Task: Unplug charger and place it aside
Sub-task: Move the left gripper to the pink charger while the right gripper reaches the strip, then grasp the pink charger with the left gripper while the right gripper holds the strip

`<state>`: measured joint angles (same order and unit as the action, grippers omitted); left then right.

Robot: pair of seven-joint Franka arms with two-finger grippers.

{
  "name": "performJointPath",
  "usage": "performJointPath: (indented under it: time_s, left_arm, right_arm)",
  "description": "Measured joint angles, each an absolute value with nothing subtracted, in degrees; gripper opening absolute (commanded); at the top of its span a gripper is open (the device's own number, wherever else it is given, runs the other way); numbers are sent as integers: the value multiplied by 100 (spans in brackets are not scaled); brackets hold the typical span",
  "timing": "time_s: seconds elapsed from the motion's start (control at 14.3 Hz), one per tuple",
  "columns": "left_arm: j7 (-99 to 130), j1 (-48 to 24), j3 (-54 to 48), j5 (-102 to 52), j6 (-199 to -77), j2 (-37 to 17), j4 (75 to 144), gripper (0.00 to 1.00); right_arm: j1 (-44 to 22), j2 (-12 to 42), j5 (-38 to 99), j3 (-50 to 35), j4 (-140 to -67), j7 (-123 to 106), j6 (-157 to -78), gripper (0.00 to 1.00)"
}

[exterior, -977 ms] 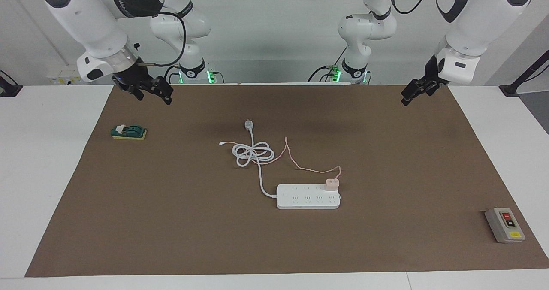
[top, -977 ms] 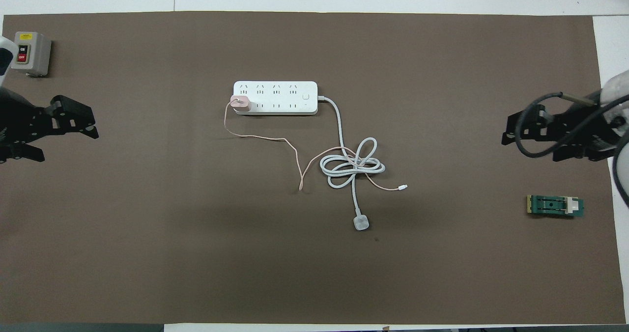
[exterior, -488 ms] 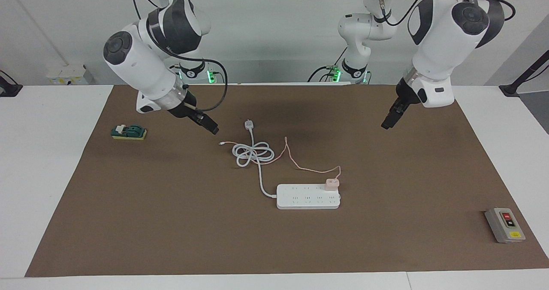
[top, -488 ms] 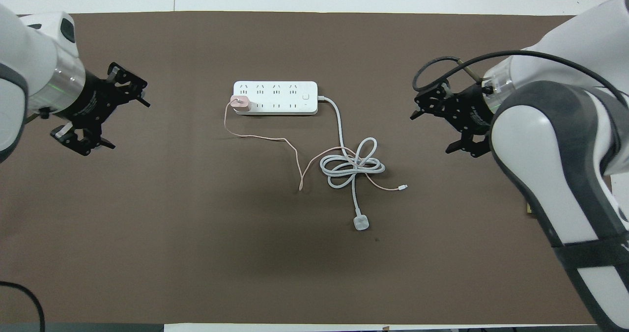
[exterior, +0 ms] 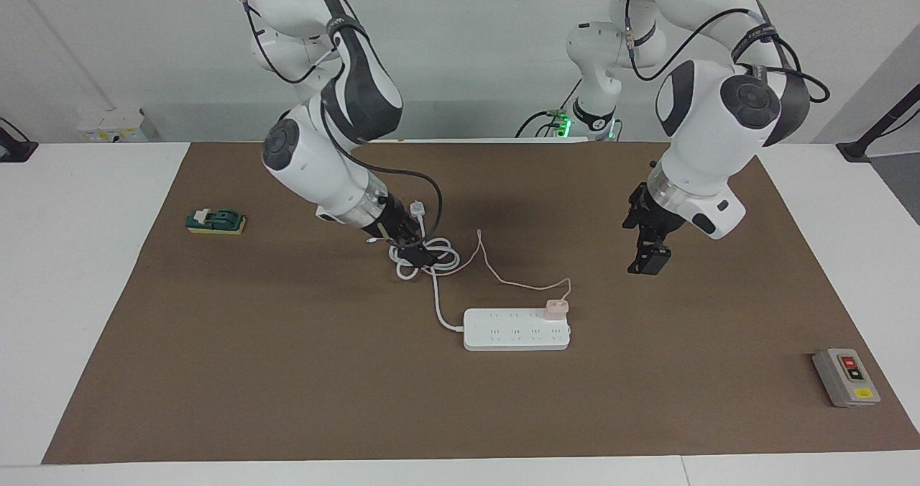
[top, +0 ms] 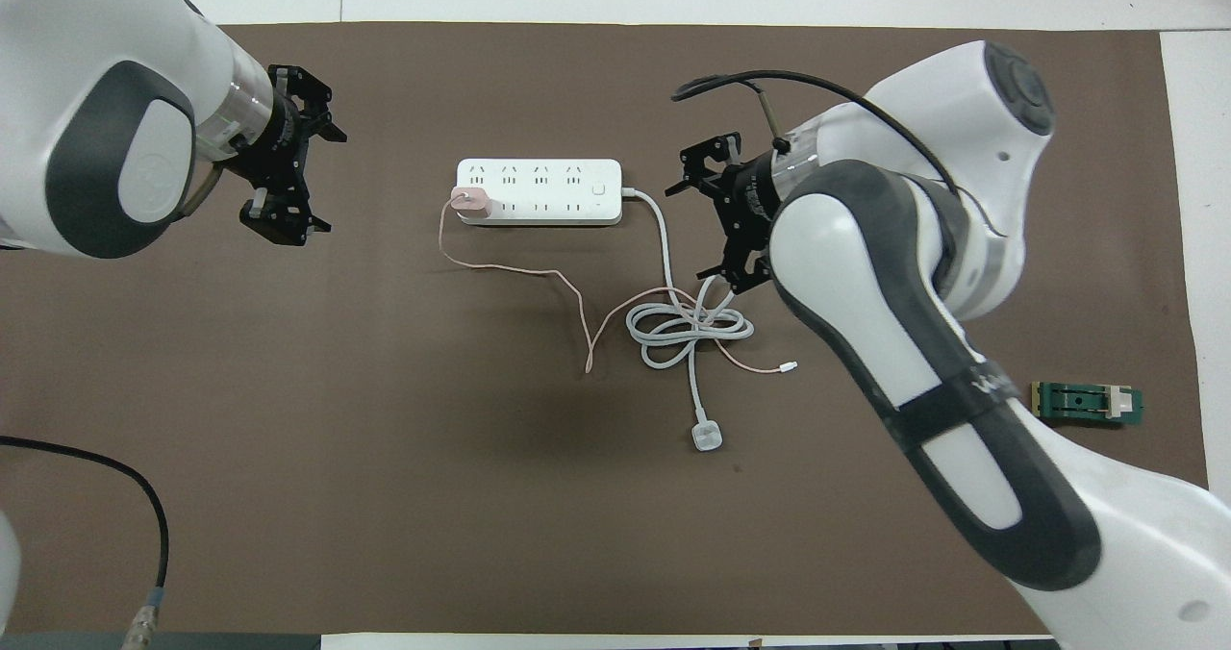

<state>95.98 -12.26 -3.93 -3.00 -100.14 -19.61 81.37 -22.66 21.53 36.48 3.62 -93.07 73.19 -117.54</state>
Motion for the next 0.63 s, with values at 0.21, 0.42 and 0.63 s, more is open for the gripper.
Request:
performJointPath:
  time_s: [0.21, 0.42, 0.63]
  left_arm:
    - [10116, -1498, -392, -300, -10300, -2158, 8125, 100]
    - [10474, -1645, -392, -300, -10456, -2268, 8124, 100]
    - [10697, -1750, -390, -300, -10484, -2371, 8124, 100]
  right_arm:
    - [-2634, 3176, 4317, 360, -8740, 8028, -12589, 100]
    - [-2672, 3735, 4785, 365, -8298, 8501, -13075, 100]
    - [-2655, 4388, 4977, 376, -7519, 8994, -13070, 100]
